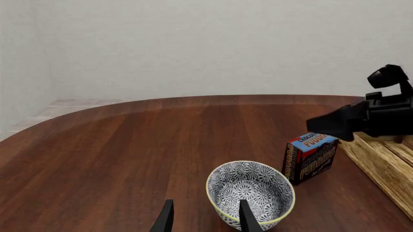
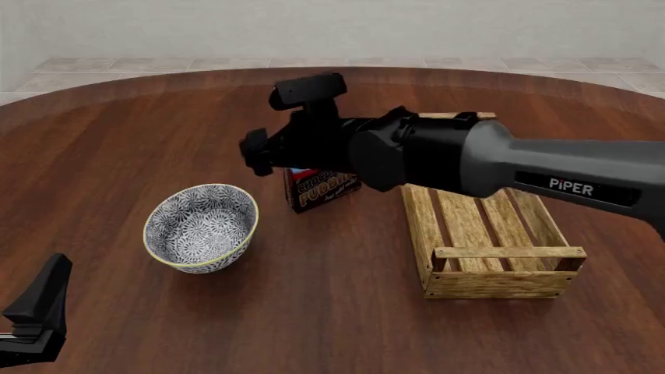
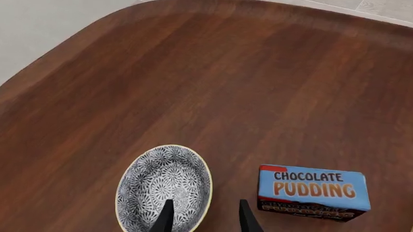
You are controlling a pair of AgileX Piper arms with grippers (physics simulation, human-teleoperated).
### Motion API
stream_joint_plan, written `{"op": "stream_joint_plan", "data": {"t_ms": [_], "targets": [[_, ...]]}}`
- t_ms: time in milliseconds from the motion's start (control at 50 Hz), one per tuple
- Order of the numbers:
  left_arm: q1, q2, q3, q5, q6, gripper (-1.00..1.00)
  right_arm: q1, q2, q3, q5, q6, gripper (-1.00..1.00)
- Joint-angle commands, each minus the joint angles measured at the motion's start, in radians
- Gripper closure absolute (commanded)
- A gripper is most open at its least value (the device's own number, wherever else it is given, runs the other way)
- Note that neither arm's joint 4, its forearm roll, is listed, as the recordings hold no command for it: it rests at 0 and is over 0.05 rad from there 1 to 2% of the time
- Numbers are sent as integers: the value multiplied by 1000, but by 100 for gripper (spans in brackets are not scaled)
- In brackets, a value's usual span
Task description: Pick up the bowl on the left and put it in the tray.
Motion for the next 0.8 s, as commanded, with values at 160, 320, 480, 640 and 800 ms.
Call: {"op": "stream_joint_plan", "data": {"t_ms": [160, 320, 480, 640, 800], "targets": [[0, 0, 0, 0, 0, -100, -10, 122, -70, 13, 12, -100], [0, 0, 0, 0, 0, -100, -5, 154, -79, 9, 14, -100], [0, 0, 0, 0, 0, -100, 9, 180, -90, 11, 14, -100], [0, 0, 0, 0, 0, -100, 26, 205, -98, 9, 18, -100], [0, 0, 0, 0, 0, -100, 31, 219, -103, 10, 17, -100]]}}
